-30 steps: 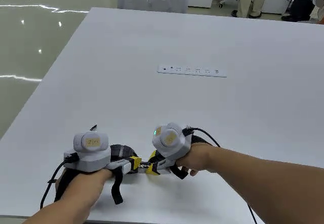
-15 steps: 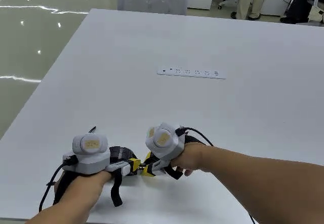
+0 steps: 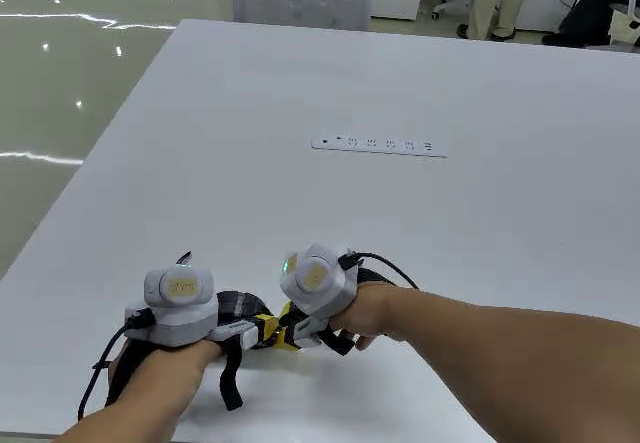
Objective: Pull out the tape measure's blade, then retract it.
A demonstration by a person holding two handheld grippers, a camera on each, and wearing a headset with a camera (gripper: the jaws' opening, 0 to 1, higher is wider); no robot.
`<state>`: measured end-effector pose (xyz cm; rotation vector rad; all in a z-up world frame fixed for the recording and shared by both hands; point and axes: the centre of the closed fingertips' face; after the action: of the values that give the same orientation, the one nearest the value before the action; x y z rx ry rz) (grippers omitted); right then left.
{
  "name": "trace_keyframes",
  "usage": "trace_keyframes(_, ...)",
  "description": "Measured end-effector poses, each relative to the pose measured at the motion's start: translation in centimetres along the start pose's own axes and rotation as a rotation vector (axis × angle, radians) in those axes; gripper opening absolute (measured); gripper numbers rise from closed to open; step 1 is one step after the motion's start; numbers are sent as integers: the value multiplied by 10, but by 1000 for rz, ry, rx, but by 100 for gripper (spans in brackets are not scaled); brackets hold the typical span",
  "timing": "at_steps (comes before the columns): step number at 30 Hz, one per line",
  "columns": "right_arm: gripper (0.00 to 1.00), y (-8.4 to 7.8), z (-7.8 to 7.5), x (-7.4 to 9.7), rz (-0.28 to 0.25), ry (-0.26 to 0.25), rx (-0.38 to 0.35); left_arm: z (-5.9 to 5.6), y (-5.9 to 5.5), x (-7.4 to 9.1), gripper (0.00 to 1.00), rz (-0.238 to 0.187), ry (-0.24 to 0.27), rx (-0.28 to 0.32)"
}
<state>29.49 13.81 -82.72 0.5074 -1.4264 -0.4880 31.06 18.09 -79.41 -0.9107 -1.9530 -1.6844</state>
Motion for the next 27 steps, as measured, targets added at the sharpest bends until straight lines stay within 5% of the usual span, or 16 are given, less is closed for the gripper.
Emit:
trace_keyframes(19, 15, -1, 0, 0, -20, -37, -1, 0, 0, 0, 61, -9, 3, -4)
trace_keyframes(27, 22, -4, 10, 13, -61, -89, -18, 0, -3, 7, 60, 58, -38, -47)
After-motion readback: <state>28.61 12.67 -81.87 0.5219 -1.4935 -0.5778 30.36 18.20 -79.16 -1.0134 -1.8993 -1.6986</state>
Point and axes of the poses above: the centre of the closed fingertips' face, and the gripper's own axes: x roughly backward along the fingers, z roughly to its left, y roughly out of its top, and after that the axes turned 4 degrees about y, right-handed
